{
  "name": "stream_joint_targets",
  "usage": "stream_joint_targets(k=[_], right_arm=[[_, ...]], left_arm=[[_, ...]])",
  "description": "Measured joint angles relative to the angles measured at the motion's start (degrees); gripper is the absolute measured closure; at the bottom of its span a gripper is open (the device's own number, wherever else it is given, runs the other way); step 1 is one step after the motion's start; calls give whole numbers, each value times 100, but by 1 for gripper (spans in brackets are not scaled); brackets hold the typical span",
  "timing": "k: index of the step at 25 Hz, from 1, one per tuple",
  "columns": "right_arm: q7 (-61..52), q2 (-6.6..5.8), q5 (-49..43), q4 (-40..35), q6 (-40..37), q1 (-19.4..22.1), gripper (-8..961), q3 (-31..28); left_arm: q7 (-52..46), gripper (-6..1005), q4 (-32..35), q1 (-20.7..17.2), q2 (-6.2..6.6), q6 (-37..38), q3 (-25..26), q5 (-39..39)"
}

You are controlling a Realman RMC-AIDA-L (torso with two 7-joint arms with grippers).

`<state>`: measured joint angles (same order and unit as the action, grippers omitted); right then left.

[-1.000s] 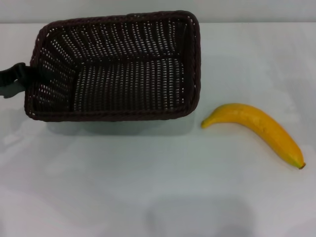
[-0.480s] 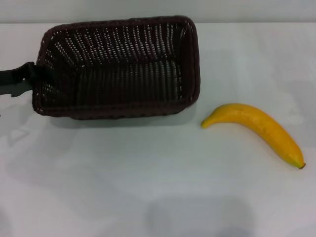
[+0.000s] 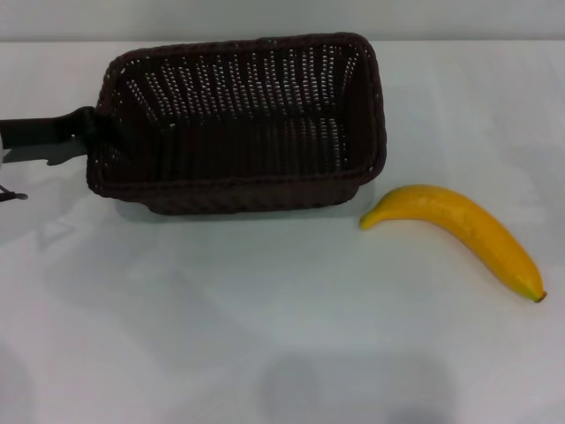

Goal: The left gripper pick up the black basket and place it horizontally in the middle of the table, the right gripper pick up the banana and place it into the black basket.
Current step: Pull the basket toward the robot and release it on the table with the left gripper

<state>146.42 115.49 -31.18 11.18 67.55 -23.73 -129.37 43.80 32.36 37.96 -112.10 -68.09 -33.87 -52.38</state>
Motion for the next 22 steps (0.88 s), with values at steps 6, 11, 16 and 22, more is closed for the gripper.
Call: stream_joint_targets(k=[6,11,16,22], right_arm=[[0,7,18,-3,7,1,142,0],[0,9,25,4,9,-6,142,0],[0,9,25,7,8,-34,142,0],[-26,16,25,7,4,-53,142,0]], left_arm=[[-51,748,-2,50,-47,30,-70,36],[37,696,1,54,-67,-4,-92,81],[144,504,68,84,-127,-20,-165,82],[224,468,83,115,-102,40,-165,109]])
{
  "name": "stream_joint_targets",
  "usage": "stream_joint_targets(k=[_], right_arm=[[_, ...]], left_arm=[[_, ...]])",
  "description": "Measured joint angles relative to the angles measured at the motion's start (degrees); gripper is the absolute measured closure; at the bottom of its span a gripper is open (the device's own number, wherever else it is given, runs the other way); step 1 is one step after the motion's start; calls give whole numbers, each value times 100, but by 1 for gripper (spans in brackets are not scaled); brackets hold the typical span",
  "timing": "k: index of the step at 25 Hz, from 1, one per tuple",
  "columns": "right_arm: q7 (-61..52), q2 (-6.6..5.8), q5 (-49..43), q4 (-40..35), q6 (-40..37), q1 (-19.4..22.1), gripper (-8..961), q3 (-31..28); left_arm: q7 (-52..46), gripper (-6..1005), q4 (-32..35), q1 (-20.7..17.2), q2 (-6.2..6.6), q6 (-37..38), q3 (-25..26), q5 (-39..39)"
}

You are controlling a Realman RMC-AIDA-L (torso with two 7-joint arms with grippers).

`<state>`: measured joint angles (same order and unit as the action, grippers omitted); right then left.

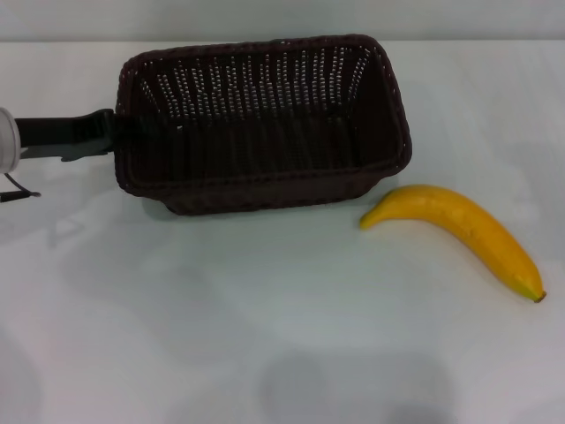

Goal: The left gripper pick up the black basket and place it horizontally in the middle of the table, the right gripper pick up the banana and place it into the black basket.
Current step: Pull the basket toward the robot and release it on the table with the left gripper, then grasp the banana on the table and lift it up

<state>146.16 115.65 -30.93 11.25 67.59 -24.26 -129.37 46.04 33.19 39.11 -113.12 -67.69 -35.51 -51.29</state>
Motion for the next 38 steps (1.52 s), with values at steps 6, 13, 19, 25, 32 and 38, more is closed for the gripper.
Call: stream_joint_targets(k=[6,13,19,25,32,38], right_arm=[[-18,5,0,0,4,-10,142,0],[-18,10,26,2,15,-17,143,0],[-18,11,41,6,25,-18,143,0],[-18,9,44,9,27,-18,143,0],[-754,-30,40,40,115,34,143,18],[-2355,-291,-421,696,265,373,143,504]], left_arm=[[21,416,216,-17,22,-28,1,257],[421,355,538,-199,-40,-145,2,-91],[947,146,809,-452,-62,-346,32,-706],[1618,102,810,-878,-69,-438,55,-1916],[3315,107,695,-1838,-445,-350,562,-3877],[6420,111,-814,-2495,-580,-1088,783,-6447]])
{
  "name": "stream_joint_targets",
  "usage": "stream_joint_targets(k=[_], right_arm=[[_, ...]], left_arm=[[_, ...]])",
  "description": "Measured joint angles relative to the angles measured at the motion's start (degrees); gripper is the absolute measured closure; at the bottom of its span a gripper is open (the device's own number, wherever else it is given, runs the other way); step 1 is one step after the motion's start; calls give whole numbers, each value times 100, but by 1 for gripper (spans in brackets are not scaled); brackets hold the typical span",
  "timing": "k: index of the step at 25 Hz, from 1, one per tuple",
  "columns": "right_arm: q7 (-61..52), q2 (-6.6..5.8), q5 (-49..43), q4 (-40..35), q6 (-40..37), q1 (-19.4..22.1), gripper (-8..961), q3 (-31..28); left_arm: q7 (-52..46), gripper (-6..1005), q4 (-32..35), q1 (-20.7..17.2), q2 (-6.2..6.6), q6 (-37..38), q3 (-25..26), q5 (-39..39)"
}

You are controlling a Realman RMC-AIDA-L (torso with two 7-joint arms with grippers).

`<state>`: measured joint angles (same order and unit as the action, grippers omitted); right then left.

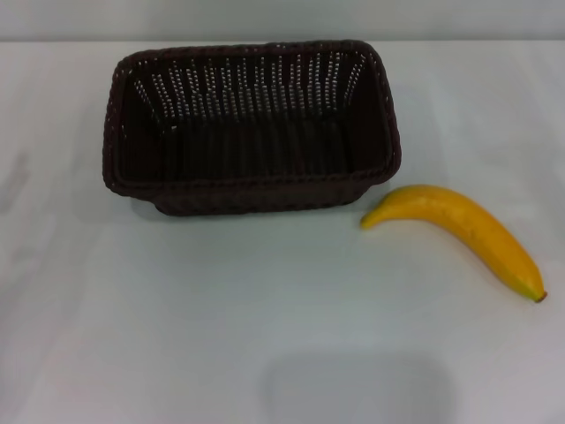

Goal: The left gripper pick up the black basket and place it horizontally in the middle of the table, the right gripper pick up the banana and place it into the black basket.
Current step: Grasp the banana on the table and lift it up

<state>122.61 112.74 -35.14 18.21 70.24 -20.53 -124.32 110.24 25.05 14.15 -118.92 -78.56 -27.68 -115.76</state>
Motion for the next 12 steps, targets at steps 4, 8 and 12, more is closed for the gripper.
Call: stream_joint_targets(k=[4,8,12], right_arm=[[-1323,-416,-1149,1188,114,312,143,369],[-3155,-875,-3203,2577,272,334,143,382],[-4780,-866,-5343,4253,643,309,144,338]], left_arm=[[1130,111,-664,-121,-14,-164,30,-742],[1683,111,-1098,-79,-3,-82,33,-1099],[2008,111,-1302,18,-12,-14,34,-1245]])
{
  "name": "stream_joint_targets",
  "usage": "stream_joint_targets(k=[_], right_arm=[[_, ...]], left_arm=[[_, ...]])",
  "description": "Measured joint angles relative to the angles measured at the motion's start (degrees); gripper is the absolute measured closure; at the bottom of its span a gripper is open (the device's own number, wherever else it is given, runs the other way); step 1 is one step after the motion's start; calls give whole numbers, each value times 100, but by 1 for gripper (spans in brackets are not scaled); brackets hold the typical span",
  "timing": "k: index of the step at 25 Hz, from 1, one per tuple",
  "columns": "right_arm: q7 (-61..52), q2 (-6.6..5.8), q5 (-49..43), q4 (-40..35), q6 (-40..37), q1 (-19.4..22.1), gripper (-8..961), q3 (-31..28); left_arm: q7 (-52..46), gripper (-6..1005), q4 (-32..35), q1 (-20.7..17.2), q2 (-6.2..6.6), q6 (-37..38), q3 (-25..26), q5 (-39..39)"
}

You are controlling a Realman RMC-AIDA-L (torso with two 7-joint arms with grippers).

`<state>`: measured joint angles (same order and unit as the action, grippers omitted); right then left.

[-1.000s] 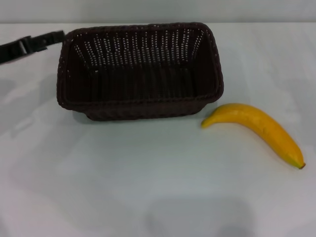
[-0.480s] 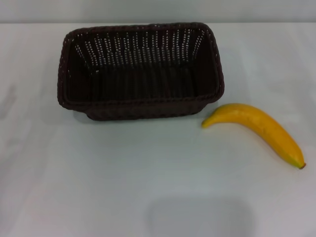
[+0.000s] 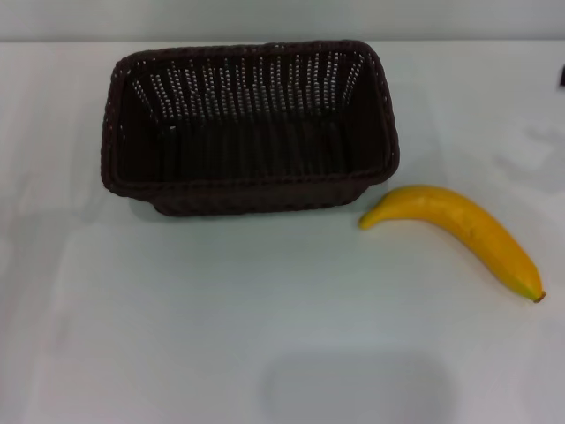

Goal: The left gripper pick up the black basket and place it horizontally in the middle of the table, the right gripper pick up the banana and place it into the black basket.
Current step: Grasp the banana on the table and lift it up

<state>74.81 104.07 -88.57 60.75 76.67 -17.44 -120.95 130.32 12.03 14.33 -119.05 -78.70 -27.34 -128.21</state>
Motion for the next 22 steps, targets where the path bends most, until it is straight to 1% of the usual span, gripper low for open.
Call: stream_joint_targets(k=[2,3,5,6,7,8,9,11,13,14,19,22], right_arm=[[-770,175,-972,922,257,-16,144,-3],[-1131,284,-1466,1353,413,-30,144,-11],[-1719,573,-2338,2170,749,-89,144,15],[-1982,754,-2773,2579,940,-145,144,44],[-2177,898,-3148,2890,1114,-199,144,80],[-2432,1012,-3518,3150,1247,-257,144,215],[-2652,1097,-3793,3347,1324,-299,144,392],[-3242,1100,-4253,3603,1238,-380,144,1076],[-3702,1098,-4686,3693,1043,-494,144,1721],[-3845,1108,-4857,3707,968,-548,144,1945],[-4378,1122,-5618,3645,565,-762,145,2956],[-4552,1129,-5974,3582,394,-792,145,3244]], left_arm=[[62,111,-40,52,2,67,-1,-13],[64,111,-41,60,4,80,-2,-13],[74,111,-42,91,8,127,-8,-11],[95,111,-43,111,9,153,-11,-4],[103,111,-43,121,9,159,-12,-3],[129,111,-46,142,8,177,-12,-3],[153,111,-53,163,6,195,-11,-4],[190,111,-89,197,5,213,-3,-7],[210,111,-111,204,6,215,2,-9],[229,111,-116,204,6,216,2,-12],[282,111,-116,226,-5,216,1,-15],[283,111,-116,231,-3,216,0,-18]])
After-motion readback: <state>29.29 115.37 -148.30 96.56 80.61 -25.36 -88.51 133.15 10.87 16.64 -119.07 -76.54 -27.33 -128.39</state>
